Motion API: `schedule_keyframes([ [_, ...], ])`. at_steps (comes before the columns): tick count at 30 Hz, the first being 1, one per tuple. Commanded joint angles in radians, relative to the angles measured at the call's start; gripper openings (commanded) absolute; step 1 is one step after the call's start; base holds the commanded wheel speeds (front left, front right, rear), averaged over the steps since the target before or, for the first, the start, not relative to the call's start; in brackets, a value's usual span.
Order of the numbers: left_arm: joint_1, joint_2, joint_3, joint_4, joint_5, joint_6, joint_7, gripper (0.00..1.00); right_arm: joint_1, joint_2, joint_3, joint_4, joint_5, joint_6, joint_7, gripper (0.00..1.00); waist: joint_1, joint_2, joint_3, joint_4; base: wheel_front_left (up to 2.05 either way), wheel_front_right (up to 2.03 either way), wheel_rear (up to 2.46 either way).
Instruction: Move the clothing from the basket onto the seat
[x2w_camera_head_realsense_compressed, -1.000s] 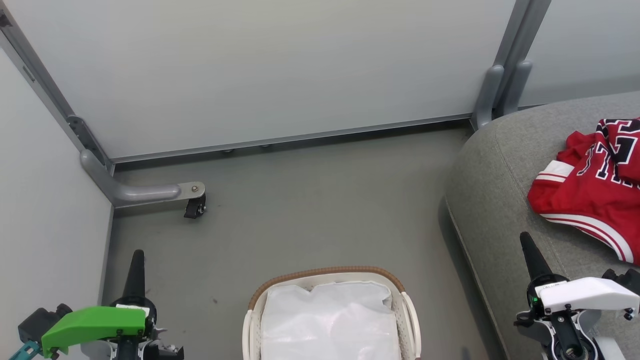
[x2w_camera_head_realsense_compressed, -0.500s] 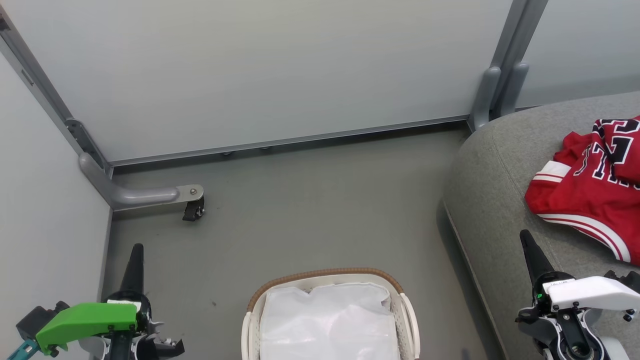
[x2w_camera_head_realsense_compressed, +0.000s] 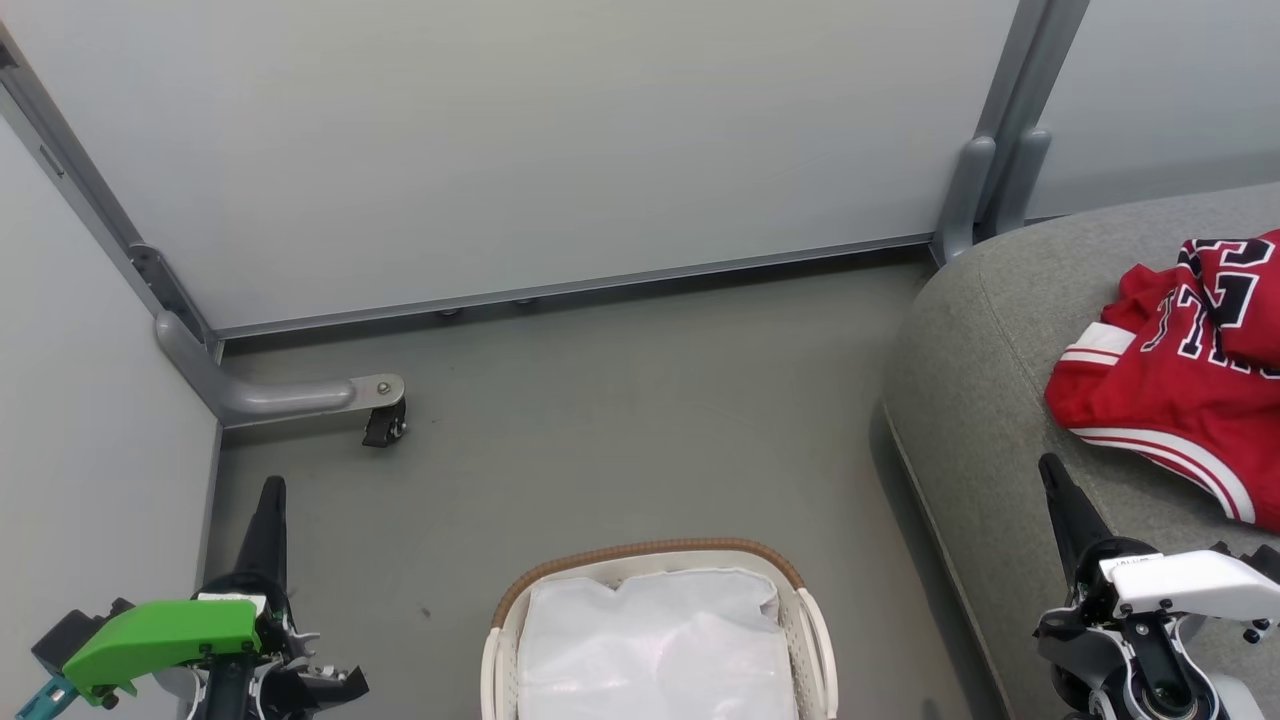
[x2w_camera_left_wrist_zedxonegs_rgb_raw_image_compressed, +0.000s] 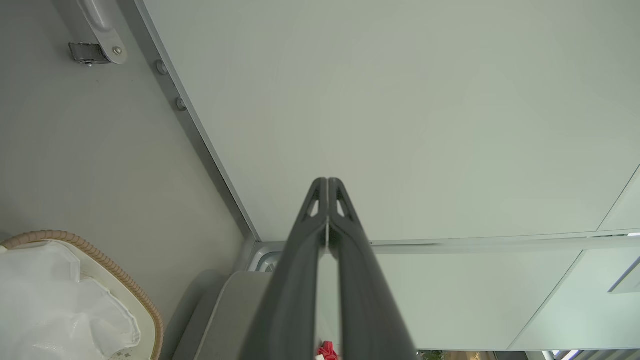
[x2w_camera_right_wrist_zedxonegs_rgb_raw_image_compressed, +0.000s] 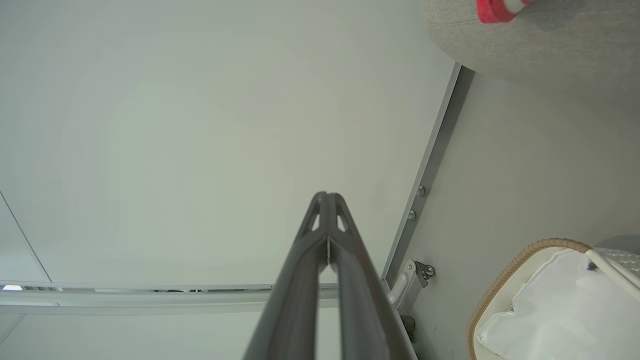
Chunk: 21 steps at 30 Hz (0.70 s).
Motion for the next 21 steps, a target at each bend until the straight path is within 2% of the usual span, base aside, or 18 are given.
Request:
schedule_keyframes([
  [1, -0.016, 0.007, 0.006, -0.007, -0.022, -0.003, 0.007, 0.00, -0.010, -0.006, -0.003, -0.006, 0.023, -0.001, 0.007, 0.00, 0.0000, 0.0000, -0.001, -0.001, 0.00, 0.00, 0.00],
  [14, -0.023, 0.008, 0.013, -0.013, -0.104, -0.003, 0.029, 0.00, -0.010, -0.007, -0.007, -0.012, 0.109, -0.001, 0.030, 0.00, 0.0000, 0.0000, -0.006, -0.006, 0.00, 0.00, 0.00],
  [21, -0.020, 0.008, 0.012, -0.012, -0.101, -0.003, 0.030, 0.00, -0.010, -0.007, -0.006, -0.012, 0.108, -0.001, 0.030, 0.00, 0.0000, 0.0000, -0.007, -0.006, 0.00, 0.00, 0.00],
])
